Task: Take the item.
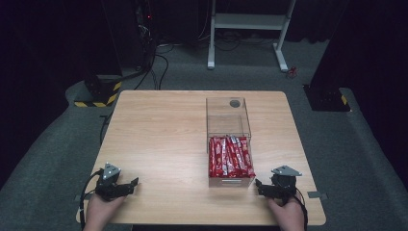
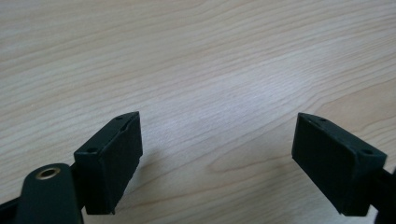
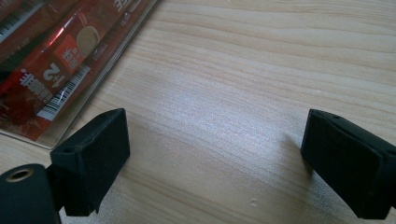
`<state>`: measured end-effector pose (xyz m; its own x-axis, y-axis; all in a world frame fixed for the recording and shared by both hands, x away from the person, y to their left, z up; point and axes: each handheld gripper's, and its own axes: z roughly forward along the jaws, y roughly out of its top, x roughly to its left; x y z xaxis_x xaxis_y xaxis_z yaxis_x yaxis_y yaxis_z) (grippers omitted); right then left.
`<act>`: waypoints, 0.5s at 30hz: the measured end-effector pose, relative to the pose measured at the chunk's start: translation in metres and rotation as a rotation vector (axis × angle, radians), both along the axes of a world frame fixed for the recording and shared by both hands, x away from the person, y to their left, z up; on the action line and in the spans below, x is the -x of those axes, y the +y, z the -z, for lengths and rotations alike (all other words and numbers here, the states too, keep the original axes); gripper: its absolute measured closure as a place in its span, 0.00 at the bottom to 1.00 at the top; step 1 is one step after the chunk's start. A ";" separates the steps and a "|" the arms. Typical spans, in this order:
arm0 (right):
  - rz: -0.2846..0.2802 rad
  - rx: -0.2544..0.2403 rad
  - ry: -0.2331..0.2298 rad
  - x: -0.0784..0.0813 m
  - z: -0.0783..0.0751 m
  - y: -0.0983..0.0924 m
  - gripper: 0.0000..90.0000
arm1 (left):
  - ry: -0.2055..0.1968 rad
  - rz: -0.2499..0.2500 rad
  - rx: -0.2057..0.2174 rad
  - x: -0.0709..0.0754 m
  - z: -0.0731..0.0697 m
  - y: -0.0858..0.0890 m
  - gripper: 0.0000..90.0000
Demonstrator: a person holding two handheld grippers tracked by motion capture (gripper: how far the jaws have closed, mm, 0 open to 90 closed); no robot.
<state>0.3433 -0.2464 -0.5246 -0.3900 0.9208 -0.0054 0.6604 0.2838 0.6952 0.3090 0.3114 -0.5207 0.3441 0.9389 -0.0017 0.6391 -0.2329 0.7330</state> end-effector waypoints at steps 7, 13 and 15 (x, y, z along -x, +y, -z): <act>-0.001 0.002 -0.001 0.000 0.000 0.000 0.09 | -0.034 0.032 0.015 0.002 -0.007 -0.010 0.22; -0.001 0.003 -0.002 0.000 0.000 0.000 0.09 | -0.049 0.053 0.030 0.003 -0.009 -0.017 0.22; -0.001 0.002 0.000 0.000 0.000 0.000 0.09 | -0.058 0.060 0.033 0.004 -0.010 -0.021 0.22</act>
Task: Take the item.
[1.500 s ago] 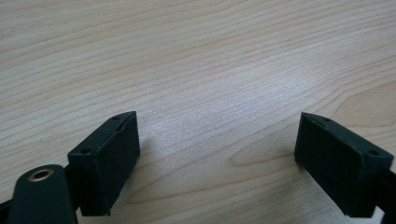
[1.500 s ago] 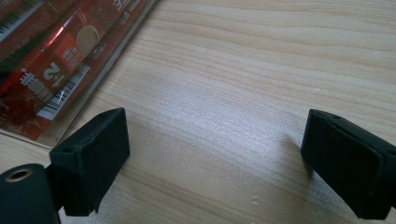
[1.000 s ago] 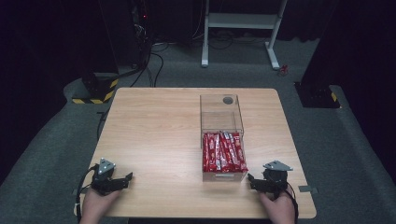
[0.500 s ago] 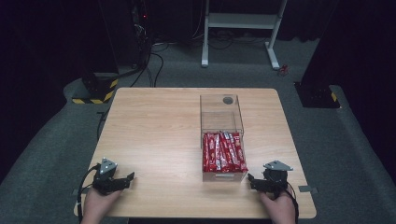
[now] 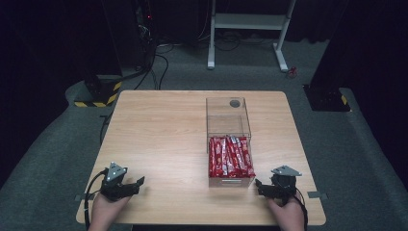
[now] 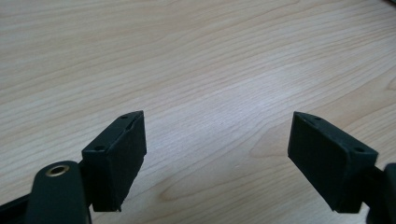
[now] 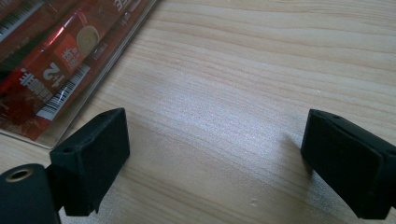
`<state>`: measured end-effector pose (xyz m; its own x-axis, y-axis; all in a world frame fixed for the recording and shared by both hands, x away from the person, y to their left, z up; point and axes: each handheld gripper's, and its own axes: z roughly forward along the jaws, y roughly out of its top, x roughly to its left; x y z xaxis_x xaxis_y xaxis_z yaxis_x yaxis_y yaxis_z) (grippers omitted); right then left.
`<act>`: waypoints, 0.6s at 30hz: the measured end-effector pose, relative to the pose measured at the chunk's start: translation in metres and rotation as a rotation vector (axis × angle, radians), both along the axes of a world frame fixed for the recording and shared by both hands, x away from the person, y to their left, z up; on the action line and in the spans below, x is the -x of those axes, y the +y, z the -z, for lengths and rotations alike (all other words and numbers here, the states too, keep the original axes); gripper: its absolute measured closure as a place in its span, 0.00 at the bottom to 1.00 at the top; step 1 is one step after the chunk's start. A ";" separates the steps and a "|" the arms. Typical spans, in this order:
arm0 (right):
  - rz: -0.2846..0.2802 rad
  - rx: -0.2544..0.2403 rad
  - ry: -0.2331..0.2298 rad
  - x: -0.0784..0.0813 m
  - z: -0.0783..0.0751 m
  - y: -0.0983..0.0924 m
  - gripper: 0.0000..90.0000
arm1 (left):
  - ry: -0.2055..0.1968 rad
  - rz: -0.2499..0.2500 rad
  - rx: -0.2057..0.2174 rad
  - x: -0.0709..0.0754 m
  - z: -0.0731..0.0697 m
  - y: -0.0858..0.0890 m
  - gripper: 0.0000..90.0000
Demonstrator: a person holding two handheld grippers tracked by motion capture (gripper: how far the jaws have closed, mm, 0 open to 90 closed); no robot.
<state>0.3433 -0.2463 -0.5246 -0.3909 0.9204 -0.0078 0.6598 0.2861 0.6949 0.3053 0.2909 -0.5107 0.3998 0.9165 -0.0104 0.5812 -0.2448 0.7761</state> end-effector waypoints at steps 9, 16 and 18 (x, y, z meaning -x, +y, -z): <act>-0.001 0.001 -0.001 0.000 0.000 0.000 0.09 | -0.007 0.045 0.031 0.001 -0.003 -0.014 0.22; -0.002 0.002 -0.001 0.000 0.000 0.000 0.09 | -0.015 0.084 0.030 0.002 -0.003 -0.028 0.21; -0.002 0.001 0.000 0.000 0.000 0.000 0.09 | -0.026 0.093 0.023 0.002 -0.004 -0.032 0.21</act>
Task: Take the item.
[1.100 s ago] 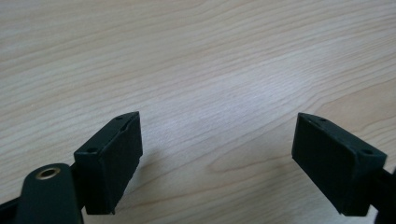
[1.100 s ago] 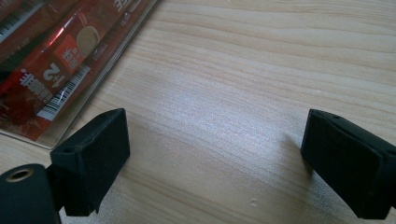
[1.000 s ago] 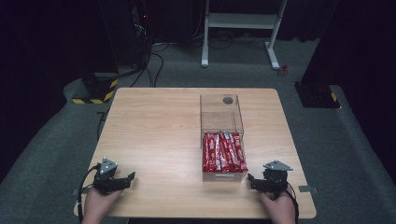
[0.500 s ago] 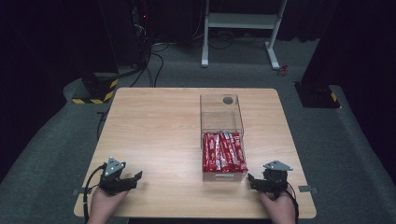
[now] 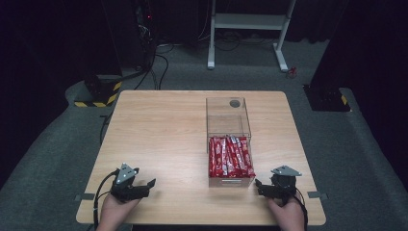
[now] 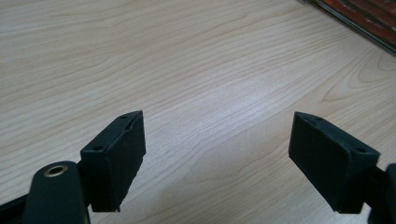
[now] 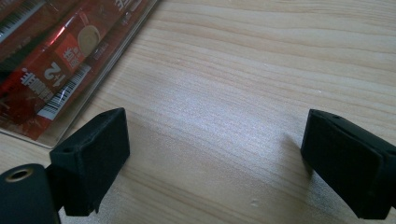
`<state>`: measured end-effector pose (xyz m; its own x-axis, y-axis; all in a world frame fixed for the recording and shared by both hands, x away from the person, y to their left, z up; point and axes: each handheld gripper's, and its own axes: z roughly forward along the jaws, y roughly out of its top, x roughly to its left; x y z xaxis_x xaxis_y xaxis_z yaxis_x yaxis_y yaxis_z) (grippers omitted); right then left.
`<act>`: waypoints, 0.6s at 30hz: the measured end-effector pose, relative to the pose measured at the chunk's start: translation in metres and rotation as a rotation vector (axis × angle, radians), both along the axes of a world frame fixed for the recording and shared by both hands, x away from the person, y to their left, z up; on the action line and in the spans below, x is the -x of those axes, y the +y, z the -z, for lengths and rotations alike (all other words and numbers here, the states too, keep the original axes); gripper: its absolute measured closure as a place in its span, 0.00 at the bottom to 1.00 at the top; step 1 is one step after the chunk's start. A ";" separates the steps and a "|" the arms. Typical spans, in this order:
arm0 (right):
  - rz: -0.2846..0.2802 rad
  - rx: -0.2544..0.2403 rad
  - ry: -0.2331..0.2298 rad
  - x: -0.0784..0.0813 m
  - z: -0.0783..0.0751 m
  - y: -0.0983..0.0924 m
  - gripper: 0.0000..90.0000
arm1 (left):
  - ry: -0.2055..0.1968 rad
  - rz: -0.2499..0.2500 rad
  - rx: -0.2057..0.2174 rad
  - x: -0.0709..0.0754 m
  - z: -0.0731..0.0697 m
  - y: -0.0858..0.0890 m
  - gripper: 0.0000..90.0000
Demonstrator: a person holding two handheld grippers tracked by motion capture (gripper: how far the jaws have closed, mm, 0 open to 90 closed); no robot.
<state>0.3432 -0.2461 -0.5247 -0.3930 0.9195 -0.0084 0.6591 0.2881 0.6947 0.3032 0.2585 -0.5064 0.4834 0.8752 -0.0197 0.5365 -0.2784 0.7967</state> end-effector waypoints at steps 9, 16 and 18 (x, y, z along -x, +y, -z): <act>-0.001 0.000 0.000 0.000 0.000 0.000 0.09 | -0.015 0.021 0.018 0.001 -0.003 -0.009 0.22; -0.003 0.001 -0.001 0.000 0.000 0.000 0.09 | -0.025 0.044 0.044 0.002 -0.006 -0.017 0.22; -0.003 0.001 -0.001 0.000 0.000 0.000 0.09 | -0.026 0.049 0.057 0.002 -0.006 -0.019 0.22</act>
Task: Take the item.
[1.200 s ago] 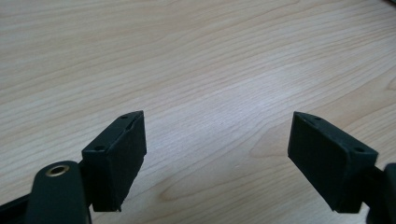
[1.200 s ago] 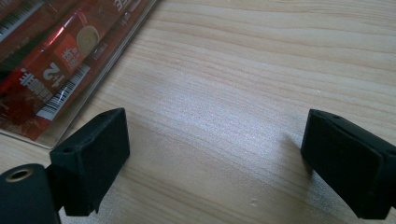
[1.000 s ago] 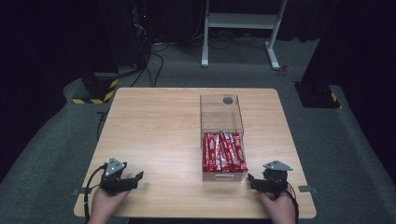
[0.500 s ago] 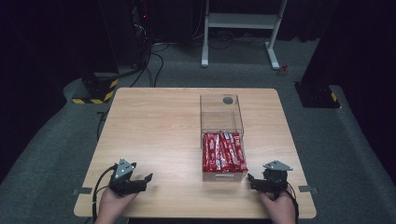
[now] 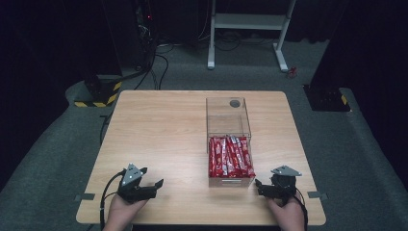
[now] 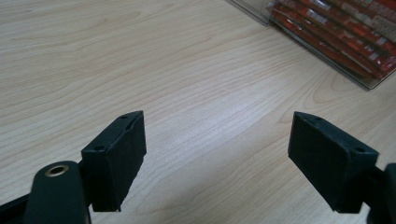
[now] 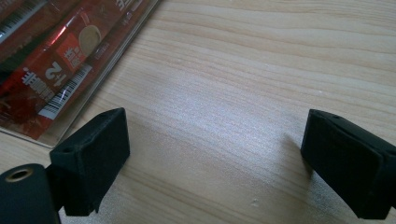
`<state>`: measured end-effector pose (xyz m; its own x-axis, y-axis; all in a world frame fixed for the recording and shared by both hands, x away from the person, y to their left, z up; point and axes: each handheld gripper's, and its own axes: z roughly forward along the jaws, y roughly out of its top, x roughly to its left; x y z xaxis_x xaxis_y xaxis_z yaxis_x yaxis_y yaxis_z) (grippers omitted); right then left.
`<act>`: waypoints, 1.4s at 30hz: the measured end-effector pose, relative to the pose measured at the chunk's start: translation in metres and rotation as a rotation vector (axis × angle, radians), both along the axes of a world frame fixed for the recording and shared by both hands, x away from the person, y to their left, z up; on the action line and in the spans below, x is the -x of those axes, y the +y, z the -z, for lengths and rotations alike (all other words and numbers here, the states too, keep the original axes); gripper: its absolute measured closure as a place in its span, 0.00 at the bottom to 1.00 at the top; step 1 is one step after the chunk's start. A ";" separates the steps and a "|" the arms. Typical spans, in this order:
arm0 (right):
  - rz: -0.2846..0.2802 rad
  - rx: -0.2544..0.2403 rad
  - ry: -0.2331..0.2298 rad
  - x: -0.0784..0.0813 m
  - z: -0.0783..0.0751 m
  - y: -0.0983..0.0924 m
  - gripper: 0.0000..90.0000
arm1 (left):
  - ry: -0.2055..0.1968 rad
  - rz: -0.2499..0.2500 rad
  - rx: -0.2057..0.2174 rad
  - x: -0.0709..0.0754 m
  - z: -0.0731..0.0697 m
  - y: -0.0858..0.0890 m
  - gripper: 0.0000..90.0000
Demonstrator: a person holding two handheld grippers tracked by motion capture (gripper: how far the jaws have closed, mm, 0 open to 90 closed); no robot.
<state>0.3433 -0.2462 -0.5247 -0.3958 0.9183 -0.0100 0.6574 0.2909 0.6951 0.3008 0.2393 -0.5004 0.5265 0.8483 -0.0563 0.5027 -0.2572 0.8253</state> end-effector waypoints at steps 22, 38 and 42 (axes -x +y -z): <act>0.002 -0.002 0.001 -0.001 0.000 0.000 0.09 | -0.034 0.044 0.013 -0.002 -0.017 -0.015 0.22; -0.017 -0.006 0.003 -0.002 0.000 -0.001 0.11 | -0.040 0.064 0.006 -0.004 -0.036 -0.023 0.22; -0.013 -0.006 -0.008 -0.001 0.000 -0.002 0.14 | -0.044 0.072 0.017 -0.005 -0.039 -0.029 0.22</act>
<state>0.3446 -0.2485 -0.5242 -0.4080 0.9129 -0.0079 0.6480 0.2957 0.7018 0.3060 0.2100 -0.4609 0.5880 0.8075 -0.0457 0.4466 -0.2770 0.8508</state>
